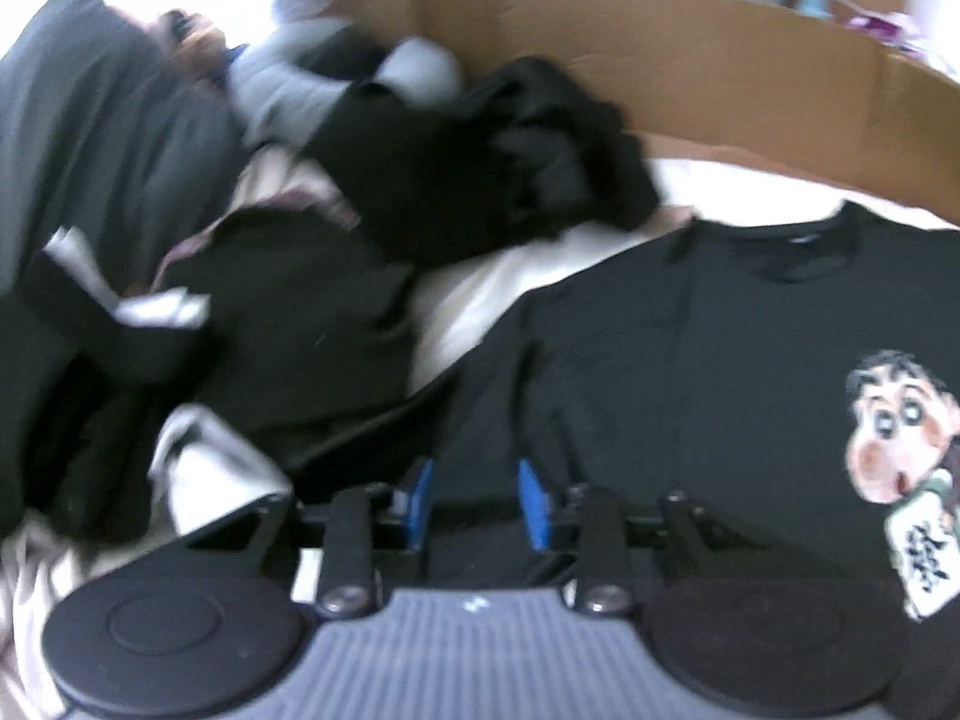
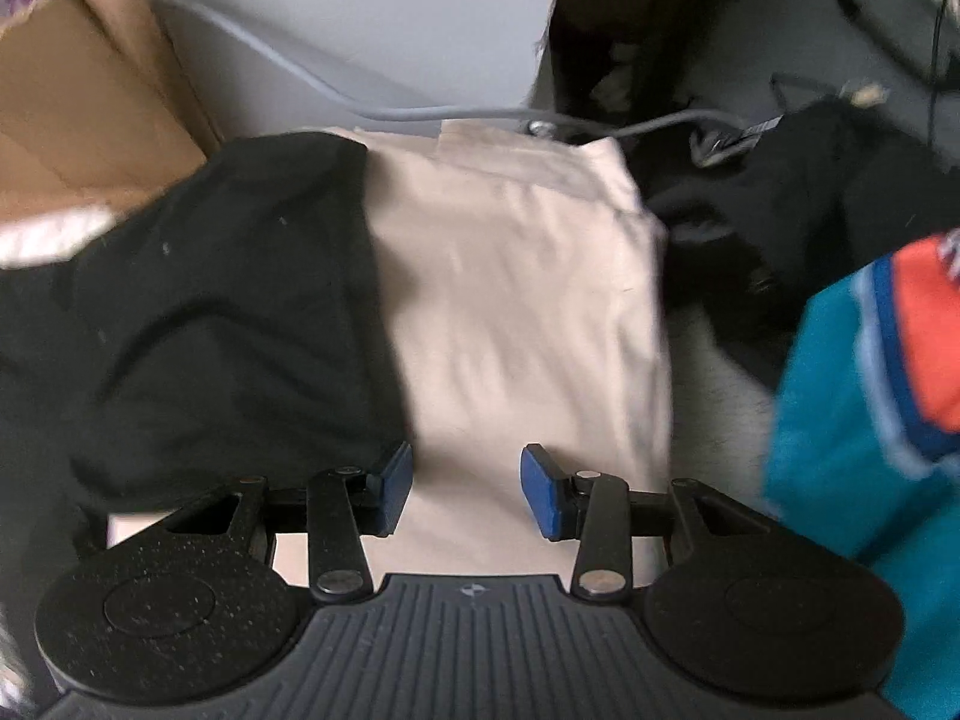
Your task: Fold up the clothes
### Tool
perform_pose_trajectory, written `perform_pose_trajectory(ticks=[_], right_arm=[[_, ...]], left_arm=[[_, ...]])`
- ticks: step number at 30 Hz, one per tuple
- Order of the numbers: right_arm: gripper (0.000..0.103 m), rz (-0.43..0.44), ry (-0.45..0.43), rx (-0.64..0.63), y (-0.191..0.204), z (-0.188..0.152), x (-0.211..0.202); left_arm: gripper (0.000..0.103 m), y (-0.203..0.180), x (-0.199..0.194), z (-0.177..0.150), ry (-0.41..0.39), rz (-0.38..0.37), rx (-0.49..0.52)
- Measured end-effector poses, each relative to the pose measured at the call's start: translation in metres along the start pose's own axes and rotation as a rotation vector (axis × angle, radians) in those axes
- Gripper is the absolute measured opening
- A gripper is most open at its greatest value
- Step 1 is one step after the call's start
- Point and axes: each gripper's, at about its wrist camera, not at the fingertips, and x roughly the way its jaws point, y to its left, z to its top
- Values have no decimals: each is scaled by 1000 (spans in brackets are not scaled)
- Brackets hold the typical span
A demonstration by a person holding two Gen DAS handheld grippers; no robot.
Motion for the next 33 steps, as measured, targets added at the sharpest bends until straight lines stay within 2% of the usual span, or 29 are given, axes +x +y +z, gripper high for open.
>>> perform_pose_trajectory(ticks=[3,10,15,18,23,28,33], right_arm=[[47,-3,-6,-4,-8,-5,-11],[47,88,-73,-85,-12,-15,-61],[48,181,-130,-141,-20,-9,-117],[48,207,-180,-204,-24,-5,-155],[48,268,-239,-238,-35,-8,-211],[48,346,-251,-258,-35,-45,-244],[48,409,-208,-229,-25,-107,-239]], left_arm=[[32,7,1,-15,5,-9,-32],[32,9,-14,-46,36,-56,-83],[32,9,-57,-61,50,-76,-103],[32,11,-89,-69,47,-76,-116],[33,13,-141,-87,48,-75,-137],[35,16,-172,-115,62,-88,-171],[35,17,-176,-153,96,-101,-204]])
